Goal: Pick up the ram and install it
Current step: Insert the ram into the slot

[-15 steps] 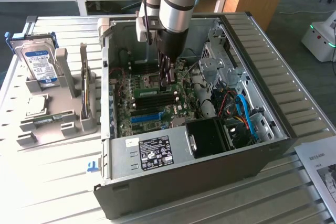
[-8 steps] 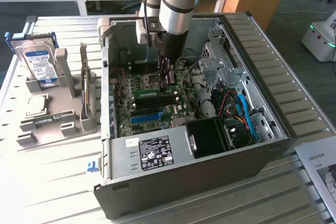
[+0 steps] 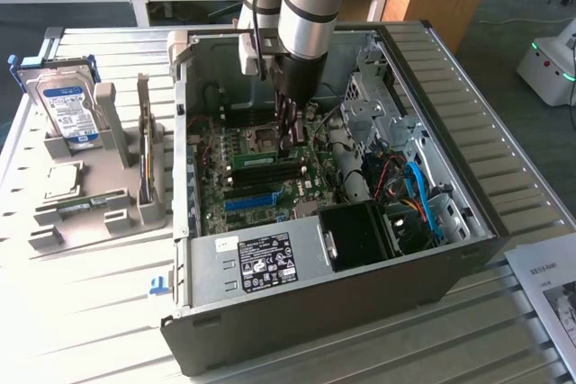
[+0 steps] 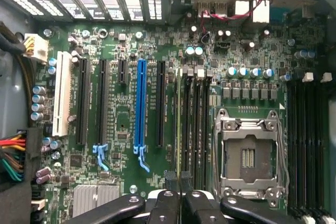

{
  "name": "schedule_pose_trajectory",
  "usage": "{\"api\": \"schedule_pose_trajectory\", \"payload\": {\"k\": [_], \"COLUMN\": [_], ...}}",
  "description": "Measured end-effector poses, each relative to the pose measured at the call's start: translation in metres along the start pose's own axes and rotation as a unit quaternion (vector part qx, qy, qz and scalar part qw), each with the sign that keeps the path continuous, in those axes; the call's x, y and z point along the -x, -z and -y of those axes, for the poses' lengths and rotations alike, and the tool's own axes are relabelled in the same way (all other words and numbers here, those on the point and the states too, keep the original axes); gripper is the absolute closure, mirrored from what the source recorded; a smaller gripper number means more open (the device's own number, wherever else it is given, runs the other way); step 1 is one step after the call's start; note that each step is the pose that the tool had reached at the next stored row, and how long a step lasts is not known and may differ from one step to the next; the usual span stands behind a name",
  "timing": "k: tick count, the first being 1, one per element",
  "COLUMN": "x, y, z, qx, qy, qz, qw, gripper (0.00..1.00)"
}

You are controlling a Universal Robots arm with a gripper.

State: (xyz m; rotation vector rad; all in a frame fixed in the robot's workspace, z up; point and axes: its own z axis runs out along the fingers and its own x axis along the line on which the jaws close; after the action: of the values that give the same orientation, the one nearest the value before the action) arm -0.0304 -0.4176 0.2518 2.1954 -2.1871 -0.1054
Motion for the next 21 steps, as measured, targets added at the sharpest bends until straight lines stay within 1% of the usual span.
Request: {"api": "schedule_pose_trajectory", "payload": {"k": [13,21], "x": [0.0000,-0.0002], "y": [0.0000,-0.0087], "z": [0.0005,0.0012], "qx": [-0.0001,-0.0009], "qy": [-0.004,-0.004], "qz": [0.0003,0.0003], "qw": [1.0000,1.0000], "gripper": [0.88,0.88]}}
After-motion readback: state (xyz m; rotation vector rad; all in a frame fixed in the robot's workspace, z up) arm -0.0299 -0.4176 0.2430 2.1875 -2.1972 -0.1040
